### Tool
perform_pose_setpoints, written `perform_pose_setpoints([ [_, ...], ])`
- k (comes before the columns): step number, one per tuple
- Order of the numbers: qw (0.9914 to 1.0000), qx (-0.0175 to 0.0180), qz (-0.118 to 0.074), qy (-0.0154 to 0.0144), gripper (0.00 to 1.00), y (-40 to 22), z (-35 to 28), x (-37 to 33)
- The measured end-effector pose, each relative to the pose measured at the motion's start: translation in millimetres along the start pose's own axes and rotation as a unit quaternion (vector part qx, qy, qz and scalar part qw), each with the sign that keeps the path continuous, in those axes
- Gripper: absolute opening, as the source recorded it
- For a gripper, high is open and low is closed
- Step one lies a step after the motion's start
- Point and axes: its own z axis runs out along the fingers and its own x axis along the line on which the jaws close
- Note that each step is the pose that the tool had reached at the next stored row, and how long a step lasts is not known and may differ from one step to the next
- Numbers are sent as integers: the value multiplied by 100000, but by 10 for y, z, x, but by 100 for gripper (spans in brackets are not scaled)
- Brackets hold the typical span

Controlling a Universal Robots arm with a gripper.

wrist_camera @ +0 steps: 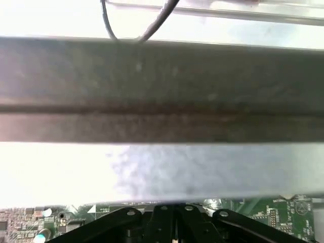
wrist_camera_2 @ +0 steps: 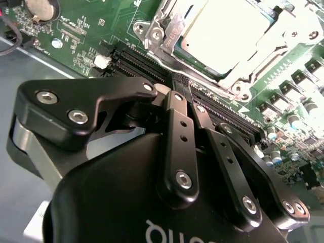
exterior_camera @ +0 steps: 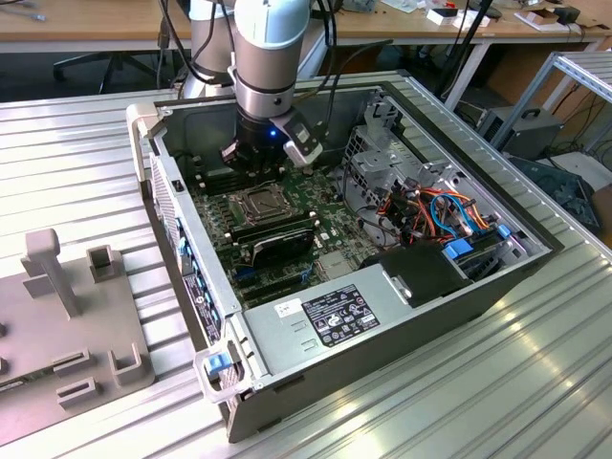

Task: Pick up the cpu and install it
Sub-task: 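Install the first cpu locking lever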

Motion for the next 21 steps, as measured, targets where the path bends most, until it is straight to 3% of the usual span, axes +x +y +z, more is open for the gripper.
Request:
perform_pose_setpoints([
  [3, 100000, -7, -9, -13, 11, 17, -109, -14],
  [7, 100000, 0, -17, -26, 11, 19, -125, -7],
  [11, 99999, 4, -64, -402, 11, 22, -144, 146],
  [14, 99998, 16, -87, -594, 11, 25, -164, 175],
  [16, 99996, 5, -126, -855, 11, 34, -221, 169],
  [18, 99994, 20, -173, -1126, 11, 35, -238, 174],
  [21, 99983, -6, -266, -1820, 11, 36, -245, 218],
])
